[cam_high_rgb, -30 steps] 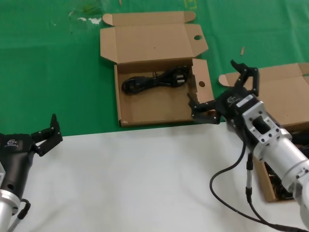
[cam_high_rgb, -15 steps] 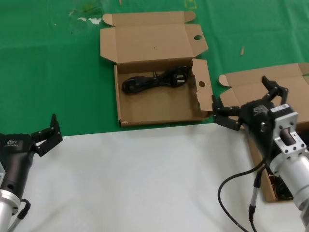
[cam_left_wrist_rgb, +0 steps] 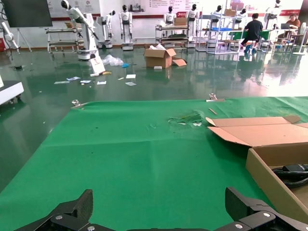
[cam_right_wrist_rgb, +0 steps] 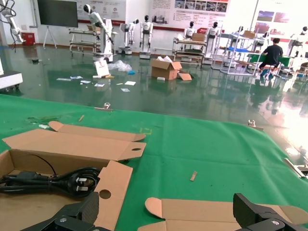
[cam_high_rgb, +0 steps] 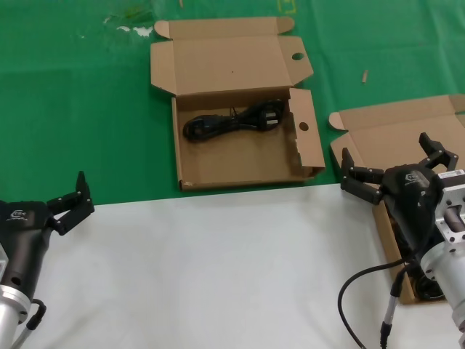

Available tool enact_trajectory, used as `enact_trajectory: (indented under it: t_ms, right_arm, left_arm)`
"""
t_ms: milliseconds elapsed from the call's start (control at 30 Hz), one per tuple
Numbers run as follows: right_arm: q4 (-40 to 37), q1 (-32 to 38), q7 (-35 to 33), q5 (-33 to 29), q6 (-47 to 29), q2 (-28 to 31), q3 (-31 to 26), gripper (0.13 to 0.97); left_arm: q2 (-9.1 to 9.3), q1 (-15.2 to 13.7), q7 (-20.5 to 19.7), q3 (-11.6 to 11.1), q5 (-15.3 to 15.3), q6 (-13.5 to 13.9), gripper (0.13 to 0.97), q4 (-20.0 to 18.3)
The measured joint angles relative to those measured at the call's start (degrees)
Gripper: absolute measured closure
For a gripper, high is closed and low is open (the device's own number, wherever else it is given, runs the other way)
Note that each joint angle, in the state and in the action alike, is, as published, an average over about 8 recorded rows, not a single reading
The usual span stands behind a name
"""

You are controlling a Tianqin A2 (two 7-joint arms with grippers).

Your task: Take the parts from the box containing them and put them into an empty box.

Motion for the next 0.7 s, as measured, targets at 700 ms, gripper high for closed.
enact_trajectory:
  t_ms: [700]
  right_arm:
    - [0.0, 0.0, 0.0, 0.0, 0.0, 0.0, 0.0, 0.129]
  left_arm:
    - [0.0, 0.0, 0.0, 0.0, 0.0, 0.0, 0.132, 0.0]
